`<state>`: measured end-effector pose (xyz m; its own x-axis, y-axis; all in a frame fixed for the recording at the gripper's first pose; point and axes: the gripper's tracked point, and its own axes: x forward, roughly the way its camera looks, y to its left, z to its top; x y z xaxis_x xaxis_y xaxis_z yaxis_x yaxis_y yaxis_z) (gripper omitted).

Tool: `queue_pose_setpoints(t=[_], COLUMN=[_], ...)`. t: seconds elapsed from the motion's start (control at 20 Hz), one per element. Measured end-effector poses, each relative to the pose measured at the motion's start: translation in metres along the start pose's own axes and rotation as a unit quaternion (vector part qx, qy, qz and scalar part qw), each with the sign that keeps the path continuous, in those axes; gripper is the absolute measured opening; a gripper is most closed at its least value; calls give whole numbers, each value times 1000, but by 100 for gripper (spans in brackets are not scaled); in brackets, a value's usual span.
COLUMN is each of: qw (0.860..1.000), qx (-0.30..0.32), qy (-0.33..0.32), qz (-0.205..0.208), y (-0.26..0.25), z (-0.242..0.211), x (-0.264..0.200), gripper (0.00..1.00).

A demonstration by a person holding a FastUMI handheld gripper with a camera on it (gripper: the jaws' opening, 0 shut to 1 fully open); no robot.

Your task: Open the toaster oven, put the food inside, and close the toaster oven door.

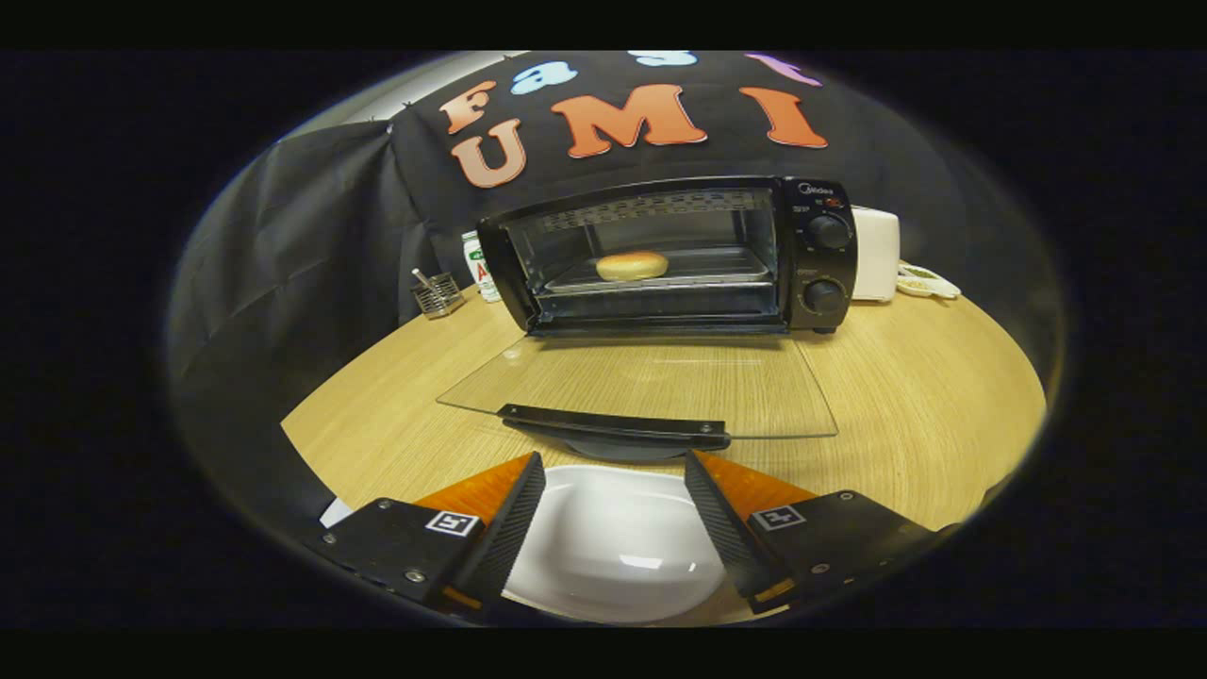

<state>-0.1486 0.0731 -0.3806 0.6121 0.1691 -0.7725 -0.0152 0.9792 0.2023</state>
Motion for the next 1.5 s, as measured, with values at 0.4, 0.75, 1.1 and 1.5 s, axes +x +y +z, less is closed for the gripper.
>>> queue_pose_setpoints(t=[0.4, 0.75, 1.1, 1.5], qw=[999, 996, 991, 990], qx=[4, -17, -29, -9], qy=[-37, -87, -126, -139], qz=[-11, -13, -24, -37], y=[4, 11, 11, 3], z=[22, 53, 89, 119], x=[-10, -15, -14, 13], gripper=[89, 87, 84, 86])
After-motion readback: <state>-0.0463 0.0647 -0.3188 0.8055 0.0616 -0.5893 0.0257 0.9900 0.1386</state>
